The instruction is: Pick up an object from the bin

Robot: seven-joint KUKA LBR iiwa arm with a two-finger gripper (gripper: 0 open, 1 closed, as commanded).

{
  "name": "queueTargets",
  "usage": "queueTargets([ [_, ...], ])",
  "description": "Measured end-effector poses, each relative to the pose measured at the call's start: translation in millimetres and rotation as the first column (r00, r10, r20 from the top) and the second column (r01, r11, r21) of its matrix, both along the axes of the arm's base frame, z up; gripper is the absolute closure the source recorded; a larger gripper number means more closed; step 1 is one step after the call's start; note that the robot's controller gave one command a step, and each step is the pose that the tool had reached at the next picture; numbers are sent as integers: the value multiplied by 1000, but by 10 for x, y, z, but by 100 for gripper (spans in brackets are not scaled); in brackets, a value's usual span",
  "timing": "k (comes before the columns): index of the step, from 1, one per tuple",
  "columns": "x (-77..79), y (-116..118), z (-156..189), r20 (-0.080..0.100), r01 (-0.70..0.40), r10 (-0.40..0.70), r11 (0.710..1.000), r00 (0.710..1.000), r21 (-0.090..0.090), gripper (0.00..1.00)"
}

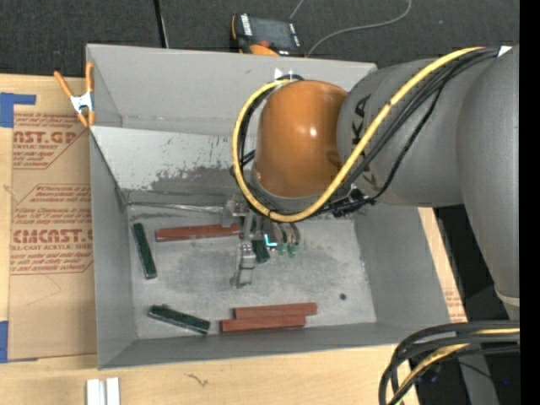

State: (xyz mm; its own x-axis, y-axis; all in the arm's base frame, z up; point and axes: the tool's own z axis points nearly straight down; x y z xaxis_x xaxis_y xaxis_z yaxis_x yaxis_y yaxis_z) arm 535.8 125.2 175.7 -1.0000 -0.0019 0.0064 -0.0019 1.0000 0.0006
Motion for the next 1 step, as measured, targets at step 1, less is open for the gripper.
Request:
queueTargets([
  [1, 454, -21, -888, 4, -69, 69, 998, 998, -1, 0],
])
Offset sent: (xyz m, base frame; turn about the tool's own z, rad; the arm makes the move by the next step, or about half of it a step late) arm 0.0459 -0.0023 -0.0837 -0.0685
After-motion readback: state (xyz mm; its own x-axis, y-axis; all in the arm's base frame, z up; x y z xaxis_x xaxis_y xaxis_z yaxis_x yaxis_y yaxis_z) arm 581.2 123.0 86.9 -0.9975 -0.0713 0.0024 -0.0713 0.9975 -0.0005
